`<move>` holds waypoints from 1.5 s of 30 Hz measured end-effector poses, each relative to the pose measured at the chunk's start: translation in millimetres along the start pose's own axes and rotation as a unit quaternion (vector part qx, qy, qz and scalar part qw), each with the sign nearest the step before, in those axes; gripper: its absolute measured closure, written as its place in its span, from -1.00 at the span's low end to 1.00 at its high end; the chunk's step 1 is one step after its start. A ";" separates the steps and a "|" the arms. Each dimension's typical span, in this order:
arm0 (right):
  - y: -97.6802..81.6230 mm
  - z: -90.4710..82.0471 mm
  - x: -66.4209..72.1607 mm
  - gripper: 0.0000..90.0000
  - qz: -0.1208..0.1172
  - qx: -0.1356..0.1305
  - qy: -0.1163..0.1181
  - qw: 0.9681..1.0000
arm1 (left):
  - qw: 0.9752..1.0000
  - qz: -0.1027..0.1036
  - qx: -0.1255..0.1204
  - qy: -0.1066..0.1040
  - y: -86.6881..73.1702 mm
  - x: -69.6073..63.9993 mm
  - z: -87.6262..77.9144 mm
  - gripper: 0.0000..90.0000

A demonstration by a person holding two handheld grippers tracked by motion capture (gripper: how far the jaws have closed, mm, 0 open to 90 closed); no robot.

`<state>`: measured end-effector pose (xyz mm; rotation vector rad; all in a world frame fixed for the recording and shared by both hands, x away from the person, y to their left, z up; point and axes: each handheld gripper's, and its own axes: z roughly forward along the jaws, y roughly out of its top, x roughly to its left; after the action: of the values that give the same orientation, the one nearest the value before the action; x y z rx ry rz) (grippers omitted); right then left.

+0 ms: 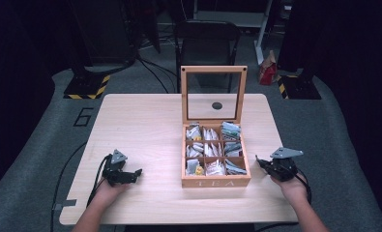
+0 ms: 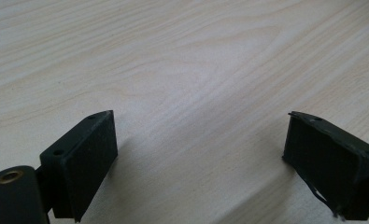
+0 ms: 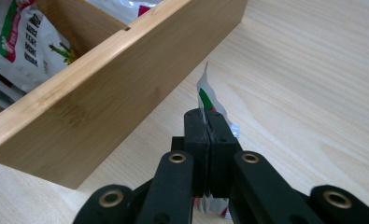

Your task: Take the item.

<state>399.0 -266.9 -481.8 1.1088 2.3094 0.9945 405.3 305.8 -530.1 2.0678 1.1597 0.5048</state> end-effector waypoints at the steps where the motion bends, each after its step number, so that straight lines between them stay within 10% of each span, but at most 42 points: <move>1: -1.4 1.4 1.6 0.98 0.002 0.000 0.002 1.000 | 1.000 0.000 0.000 0.000 0.0 0.0 0.0 -0.79; 36: -18.4 14.9 15.8 0.85 -0.024 0.026 -0.006 0.999 | 1.000 0.000 0.000 0.000 0.0 0.0 0.0 -0.79; 45: -19.1 15.2 14.7 0.48 -0.010 0.030 -0.005 0.999 | 1.000 0.001 0.001 0.000 0.0 0.1 -0.1 -0.79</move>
<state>389.4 -257.0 -506.7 1.1092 2.3510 0.9155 405.3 305.9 -530.0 2.0698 1.1590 0.5041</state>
